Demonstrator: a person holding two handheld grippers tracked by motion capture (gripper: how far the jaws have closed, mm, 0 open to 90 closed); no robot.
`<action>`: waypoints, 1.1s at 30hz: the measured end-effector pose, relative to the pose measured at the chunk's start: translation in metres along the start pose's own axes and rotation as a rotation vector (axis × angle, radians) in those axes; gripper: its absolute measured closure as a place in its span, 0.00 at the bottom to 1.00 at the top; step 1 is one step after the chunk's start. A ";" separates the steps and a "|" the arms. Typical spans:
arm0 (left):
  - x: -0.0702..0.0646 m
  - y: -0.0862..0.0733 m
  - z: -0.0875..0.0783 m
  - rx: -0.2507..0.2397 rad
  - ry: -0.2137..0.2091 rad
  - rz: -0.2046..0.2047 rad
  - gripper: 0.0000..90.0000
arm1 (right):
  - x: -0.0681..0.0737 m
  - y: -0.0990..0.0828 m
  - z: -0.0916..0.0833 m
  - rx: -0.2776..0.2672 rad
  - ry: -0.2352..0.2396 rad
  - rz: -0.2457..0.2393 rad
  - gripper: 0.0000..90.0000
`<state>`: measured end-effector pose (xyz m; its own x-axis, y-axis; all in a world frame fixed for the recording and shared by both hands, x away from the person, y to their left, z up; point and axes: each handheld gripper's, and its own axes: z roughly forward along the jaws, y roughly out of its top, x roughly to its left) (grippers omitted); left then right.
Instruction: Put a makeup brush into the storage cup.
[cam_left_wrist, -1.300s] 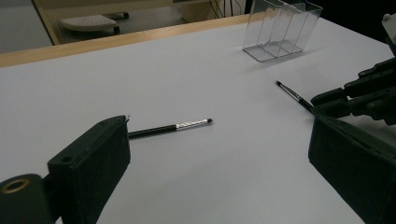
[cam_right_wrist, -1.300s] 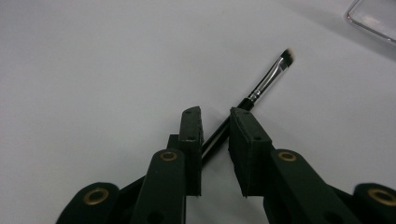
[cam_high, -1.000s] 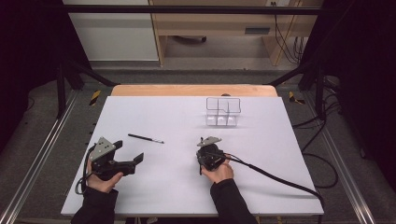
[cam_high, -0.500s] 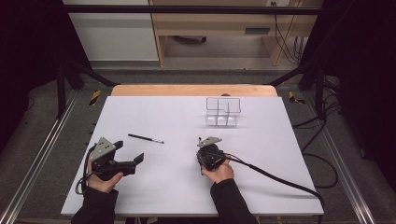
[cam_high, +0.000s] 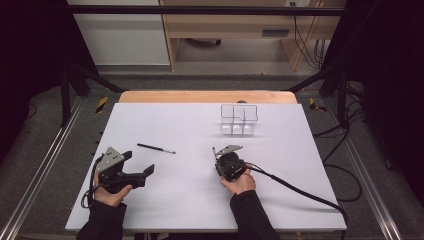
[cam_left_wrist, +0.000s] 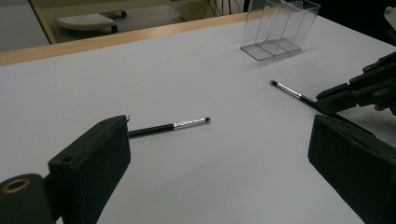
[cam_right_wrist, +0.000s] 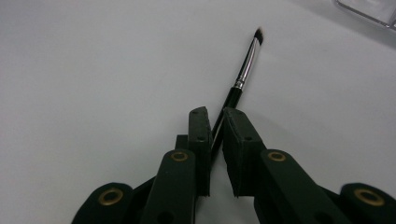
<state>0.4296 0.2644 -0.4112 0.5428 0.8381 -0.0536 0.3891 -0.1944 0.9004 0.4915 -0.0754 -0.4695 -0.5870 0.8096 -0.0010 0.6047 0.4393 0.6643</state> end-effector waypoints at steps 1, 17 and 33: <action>0.000 0.000 0.000 0.000 0.000 0.000 0.05 | -0.001 0.001 0.000 -0.002 -0.002 0.004 0.90; 0.000 0.000 0.001 0.003 -0.003 0.003 0.06 | -0.002 0.005 0.010 -0.087 0.067 0.074 0.73; 0.000 0.000 0.001 0.002 -0.003 0.001 0.06 | 0.023 0.005 0.014 -0.103 0.110 0.028 0.62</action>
<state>0.4301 0.2639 -0.4116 0.5457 0.8362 -0.0544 0.3900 -0.1960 0.8997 0.4884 -0.0493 -0.4769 -0.6295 0.7709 0.0966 0.5668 0.3706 0.7358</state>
